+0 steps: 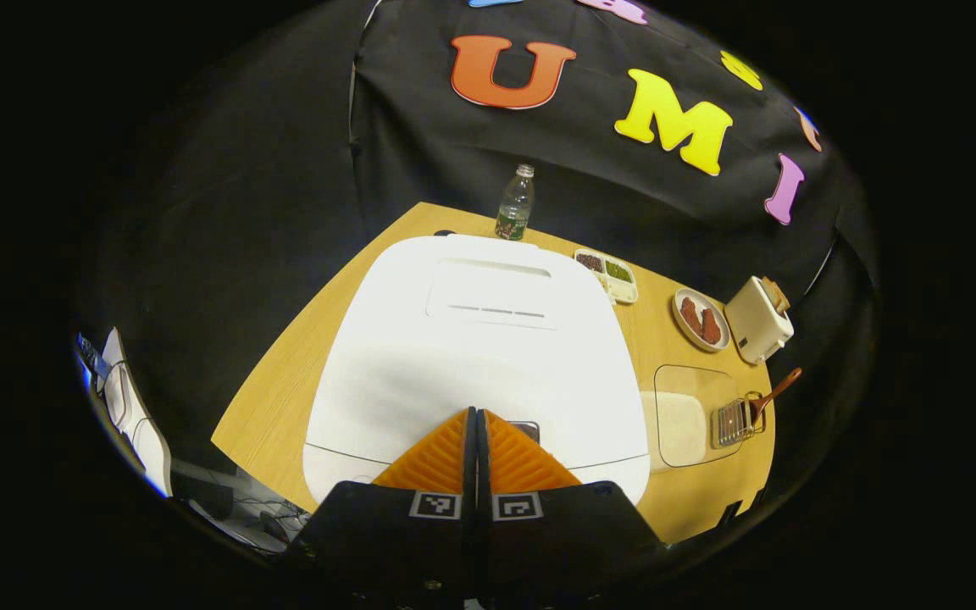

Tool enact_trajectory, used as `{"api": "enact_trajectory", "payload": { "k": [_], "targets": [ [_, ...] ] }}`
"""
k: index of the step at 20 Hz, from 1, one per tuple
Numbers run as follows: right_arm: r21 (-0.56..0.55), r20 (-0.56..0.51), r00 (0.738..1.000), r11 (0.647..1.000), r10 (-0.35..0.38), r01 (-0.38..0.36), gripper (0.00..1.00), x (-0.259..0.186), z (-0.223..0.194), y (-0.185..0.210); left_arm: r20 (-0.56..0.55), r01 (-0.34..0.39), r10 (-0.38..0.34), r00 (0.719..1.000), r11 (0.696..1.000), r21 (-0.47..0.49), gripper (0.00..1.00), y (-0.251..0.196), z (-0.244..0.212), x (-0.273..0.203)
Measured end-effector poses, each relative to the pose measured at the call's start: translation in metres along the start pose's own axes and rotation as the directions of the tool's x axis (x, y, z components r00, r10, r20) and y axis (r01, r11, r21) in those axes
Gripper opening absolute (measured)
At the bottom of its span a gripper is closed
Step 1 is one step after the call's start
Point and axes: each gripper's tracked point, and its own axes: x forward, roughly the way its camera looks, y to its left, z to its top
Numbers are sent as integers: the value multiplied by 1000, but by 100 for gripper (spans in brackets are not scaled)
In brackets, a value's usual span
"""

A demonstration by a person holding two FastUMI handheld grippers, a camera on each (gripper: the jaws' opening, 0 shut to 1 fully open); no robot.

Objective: Close the left gripper, press the button to open the rice cooker; take a wooden spoon from the chopstick holder with the right hand, scoop a spoonful of rice and pour it into the rice cooker, then put the wooden spoon back into the chopstick holder.

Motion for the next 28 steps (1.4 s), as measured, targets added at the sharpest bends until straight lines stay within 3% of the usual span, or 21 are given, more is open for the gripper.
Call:
{"api": "enact_trajectory", "payload": {
  "k": [3,5,7,10,11,12,13,15,17,18,19,20,28],
  "targets": [
    [-6,8,1000,1000,15,-15,100,-2,4,3,54,-3,4,999,1000,-22,0,0,8,0],
    [-10,25,1000,1000,14,-14,100,-3,11,0,146,-13,18,989,999,-35,0,-2,27,-9],
    [0,38,999,1000,10,-10,100,-6,15,-4,282,-24,26,959,1000,-9,1,-7,60,-35],
    [-1,63,998,1000,6,-6,100,-12,24,-10,452,-85,45,891,994,70,1,-12,110,-67],
    [3,72,997,1000,4,-4,100,-13,28,-13,498,-96,42,866,992,83,5,-17,128,-76],
    [7,78,997,1000,7,-7,100,-14,31,-14,537,-99,36,843,991,87,23,-22,142,-82],
    [7,85,996,1000,10,-11,100,-16,35,-15,563,-98,35,826,992,83,31,-26,152,-90],
    [2,107,994,1000,18,-19,100,-20,44,-18,586,-92,31,810,993,74,70,-29,159,-99],
    [6,117,992,999,44,-45,100,-23,46,-16,606,-97,38,795,993,64,80,-32,161,-108],
    [5,112,992,999,53,-53,99,-23,43,-18,617,-104,43,786,993,63,94,-34,159,-115],
    [3,103,993,998,58,-59,99,-23,40,-20,621,-112,47,782,991,66,91,-35,154,-120],
    [6,90,994,998,62,-63,100,-22,35,-22,625,-121,48,779,990,75,98,-36,148,-126],
    [48,-60,993,994,105,-102,100,-9,-25,-42,663,-140,66,746,988,60,97,-55,108,-167]
  ]
}}
